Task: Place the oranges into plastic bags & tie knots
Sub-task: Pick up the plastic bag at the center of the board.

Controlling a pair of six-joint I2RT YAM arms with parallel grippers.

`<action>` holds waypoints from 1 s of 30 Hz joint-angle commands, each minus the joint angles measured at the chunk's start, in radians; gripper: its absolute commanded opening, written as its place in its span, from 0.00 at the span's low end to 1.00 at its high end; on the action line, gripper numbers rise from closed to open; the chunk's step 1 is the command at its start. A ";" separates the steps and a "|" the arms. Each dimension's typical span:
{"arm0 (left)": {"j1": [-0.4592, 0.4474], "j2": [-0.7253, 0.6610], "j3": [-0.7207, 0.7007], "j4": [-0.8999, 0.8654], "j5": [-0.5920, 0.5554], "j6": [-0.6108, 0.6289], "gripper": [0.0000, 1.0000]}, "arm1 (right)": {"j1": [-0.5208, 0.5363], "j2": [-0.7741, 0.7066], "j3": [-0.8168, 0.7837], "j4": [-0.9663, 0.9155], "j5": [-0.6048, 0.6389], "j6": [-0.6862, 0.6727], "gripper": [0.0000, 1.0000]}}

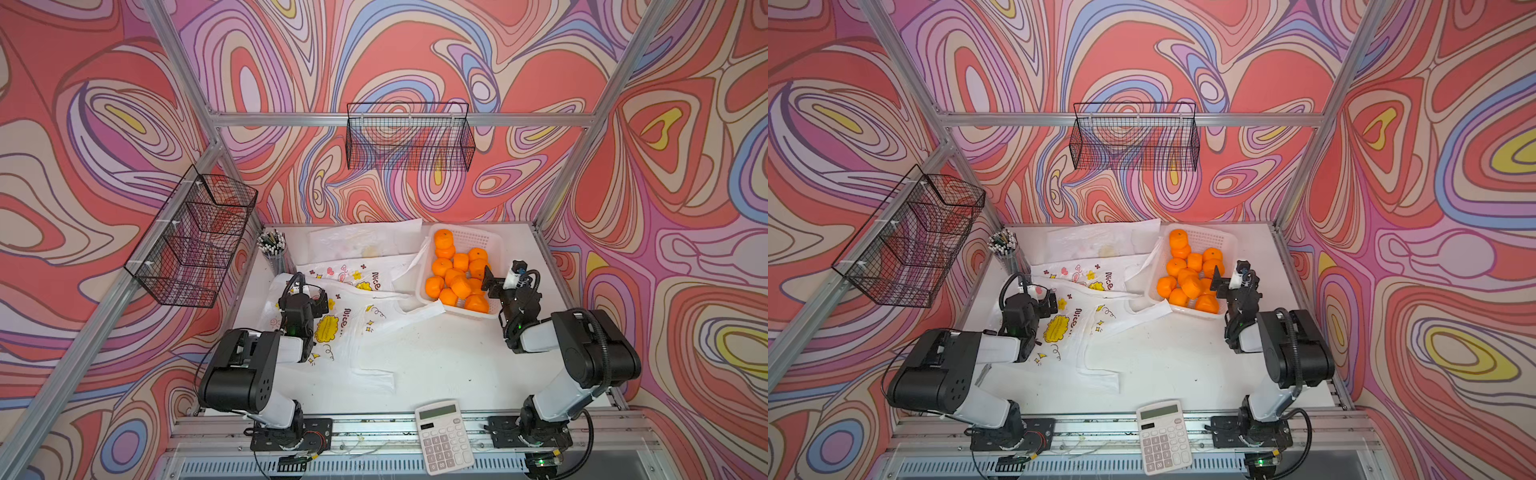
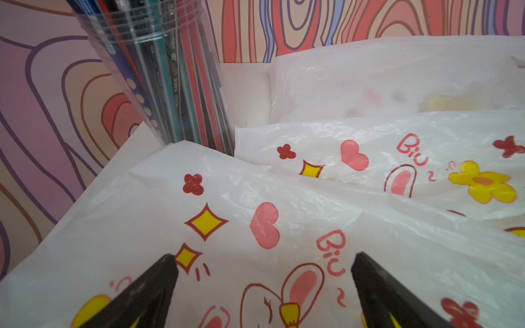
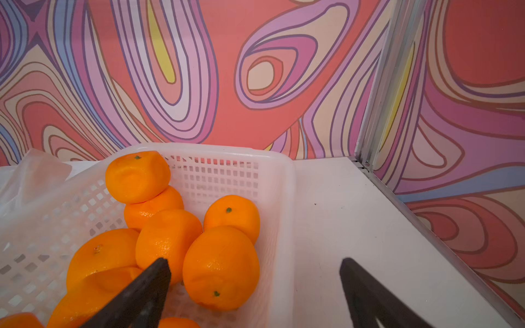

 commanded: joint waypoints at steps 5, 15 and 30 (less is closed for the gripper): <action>0.006 0.012 0.018 0.036 -0.013 0.016 1.00 | 0.001 0.033 -0.016 -0.083 -0.001 0.002 0.98; 0.006 0.011 0.018 0.037 -0.013 0.016 1.00 | 0.001 0.036 -0.014 -0.085 -0.003 0.000 0.98; 0.006 0.000 -0.001 0.068 -0.007 0.024 1.00 | 0.001 0.032 -0.020 -0.076 -0.002 0.002 0.98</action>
